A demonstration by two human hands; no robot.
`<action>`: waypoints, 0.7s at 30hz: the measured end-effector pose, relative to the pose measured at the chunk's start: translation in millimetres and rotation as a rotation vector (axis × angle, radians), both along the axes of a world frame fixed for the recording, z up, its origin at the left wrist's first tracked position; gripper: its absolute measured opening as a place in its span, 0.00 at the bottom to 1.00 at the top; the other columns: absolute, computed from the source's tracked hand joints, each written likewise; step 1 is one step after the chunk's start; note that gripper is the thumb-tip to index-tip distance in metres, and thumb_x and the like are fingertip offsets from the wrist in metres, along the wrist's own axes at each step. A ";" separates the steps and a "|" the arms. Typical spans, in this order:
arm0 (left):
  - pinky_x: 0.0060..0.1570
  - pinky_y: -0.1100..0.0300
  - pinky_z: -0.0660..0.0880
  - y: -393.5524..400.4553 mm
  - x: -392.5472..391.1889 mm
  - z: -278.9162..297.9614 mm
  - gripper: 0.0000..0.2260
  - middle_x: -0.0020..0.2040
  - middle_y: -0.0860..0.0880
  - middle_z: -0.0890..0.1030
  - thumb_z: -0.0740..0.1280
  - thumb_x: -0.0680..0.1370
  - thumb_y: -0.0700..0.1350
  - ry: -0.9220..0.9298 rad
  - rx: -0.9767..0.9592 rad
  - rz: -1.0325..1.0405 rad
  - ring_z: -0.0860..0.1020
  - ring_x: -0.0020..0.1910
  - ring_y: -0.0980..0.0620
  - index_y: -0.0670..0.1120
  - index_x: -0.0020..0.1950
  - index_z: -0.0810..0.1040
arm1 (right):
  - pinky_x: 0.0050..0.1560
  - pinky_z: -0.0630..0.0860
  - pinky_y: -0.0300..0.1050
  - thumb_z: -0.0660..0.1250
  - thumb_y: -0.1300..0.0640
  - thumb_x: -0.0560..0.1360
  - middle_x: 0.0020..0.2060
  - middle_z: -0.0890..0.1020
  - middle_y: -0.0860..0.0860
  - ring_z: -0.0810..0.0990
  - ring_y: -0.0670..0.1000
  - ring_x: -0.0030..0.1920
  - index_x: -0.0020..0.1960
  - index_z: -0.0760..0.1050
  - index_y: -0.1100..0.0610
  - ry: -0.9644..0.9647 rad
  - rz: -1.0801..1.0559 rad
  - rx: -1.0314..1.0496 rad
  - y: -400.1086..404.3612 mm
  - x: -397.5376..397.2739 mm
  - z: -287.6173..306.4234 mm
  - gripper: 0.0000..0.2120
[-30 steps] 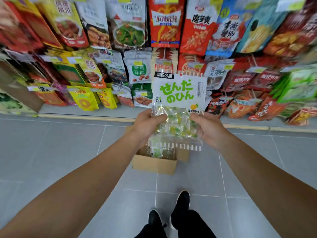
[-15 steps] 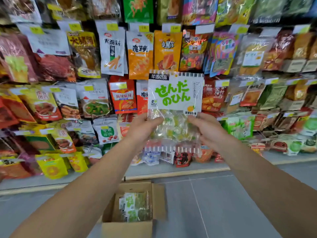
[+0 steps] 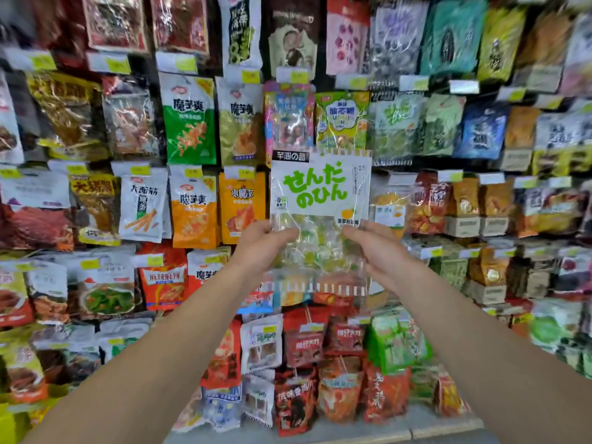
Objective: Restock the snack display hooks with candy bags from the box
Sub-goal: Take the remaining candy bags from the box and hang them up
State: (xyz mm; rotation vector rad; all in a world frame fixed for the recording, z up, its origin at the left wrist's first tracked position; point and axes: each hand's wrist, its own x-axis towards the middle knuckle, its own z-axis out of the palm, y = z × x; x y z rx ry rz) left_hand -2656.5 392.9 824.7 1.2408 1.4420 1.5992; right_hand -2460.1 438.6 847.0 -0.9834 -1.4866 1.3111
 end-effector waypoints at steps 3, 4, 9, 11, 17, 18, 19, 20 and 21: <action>0.43 0.57 0.74 38.4 14.4 17.6 0.22 0.59 0.42 0.74 0.72 0.75 0.50 0.044 0.020 0.032 0.79 0.52 0.49 0.39 0.64 0.74 | 0.61 0.68 0.47 0.69 0.55 0.78 0.59 0.75 0.51 0.76 0.52 0.58 0.70 0.63 0.68 0.068 0.003 0.024 31.6 14.8 13.9 0.27; 0.41 0.57 0.73 53.9 19.2 22.5 0.26 0.43 0.54 0.68 0.72 0.74 0.51 0.048 0.020 0.030 0.77 0.41 0.51 0.38 0.66 0.73 | 0.59 0.67 0.45 0.69 0.55 0.78 0.60 0.75 0.49 0.75 0.51 0.55 0.70 0.63 0.68 0.074 -0.008 0.027 46.0 20.1 17.9 0.28; 0.36 0.56 0.71 119.3 31.8 49.9 0.10 0.45 0.47 0.80 0.73 0.73 0.49 0.026 0.057 0.002 0.76 0.39 0.48 0.46 0.49 0.79 | 0.60 0.66 0.45 0.70 0.57 0.77 0.45 0.75 0.46 0.74 0.49 0.50 0.48 0.72 0.54 0.129 -0.020 0.062 114.5 32.7 30.7 0.06; 0.35 0.58 0.73 148.8 34.0 62.3 0.08 0.48 0.48 0.84 0.73 0.74 0.48 0.009 0.110 -0.010 0.79 0.40 0.50 0.47 0.51 0.83 | 0.63 0.68 0.49 0.70 0.56 0.77 0.52 0.78 0.49 0.75 0.51 0.58 0.51 0.73 0.56 0.132 -0.022 0.067 143.5 32.4 33.9 0.07; 0.48 0.50 0.79 250.0 32.9 102.1 0.08 0.50 0.49 0.86 0.72 0.76 0.43 -0.033 0.245 -0.076 0.83 0.48 0.46 0.46 0.54 0.83 | 0.51 0.77 0.45 0.70 0.55 0.77 0.65 0.75 0.52 0.78 0.51 0.57 0.76 0.61 0.58 0.112 -0.060 0.072 235.2 37.3 56.7 0.32; 0.49 0.49 0.80 263.9 34.8 107.5 0.07 0.49 0.48 0.86 0.71 0.76 0.42 -0.031 0.264 -0.076 0.83 0.48 0.46 0.46 0.53 0.83 | 0.50 0.77 0.45 0.69 0.55 0.78 0.63 0.75 0.52 0.78 0.51 0.57 0.75 0.63 0.58 0.124 -0.063 0.084 244.4 39.4 62.0 0.29; 0.50 0.49 0.80 277.3 37.2 110.6 0.06 0.49 0.48 0.86 0.71 0.76 0.41 -0.029 0.277 -0.077 0.83 0.47 0.46 0.46 0.52 0.83 | 0.51 0.77 0.47 0.69 0.54 0.78 0.61 0.77 0.51 0.78 0.51 0.57 0.72 0.67 0.58 0.086 -0.082 0.116 256.0 42.2 63.1 0.25; 0.50 0.49 0.80 291.9 42.4 114.8 0.05 0.49 0.48 0.86 0.71 0.76 0.41 -0.027 0.289 -0.082 0.84 0.47 0.46 0.47 0.51 0.83 | 0.56 0.76 0.50 0.68 0.52 0.78 0.58 0.78 0.51 0.78 0.51 0.55 0.67 0.71 0.58 0.026 -0.121 0.165 270.0 46.3 65.8 0.20; 0.51 0.49 0.80 301.7 46.1 117.1 0.05 0.49 0.49 0.86 0.70 0.77 0.41 -0.025 0.295 -0.084 0.84 0.48 0.47 0.47 0.51 0.83 | 0.59 0.74 0.50 0.68 0.49 0.78 0.53 0.79 0.50 0.78 0.50 0.52 0.60 0.74 0.57 -0.065 -0.166 0.231 280.9 50.7 68.5 0.15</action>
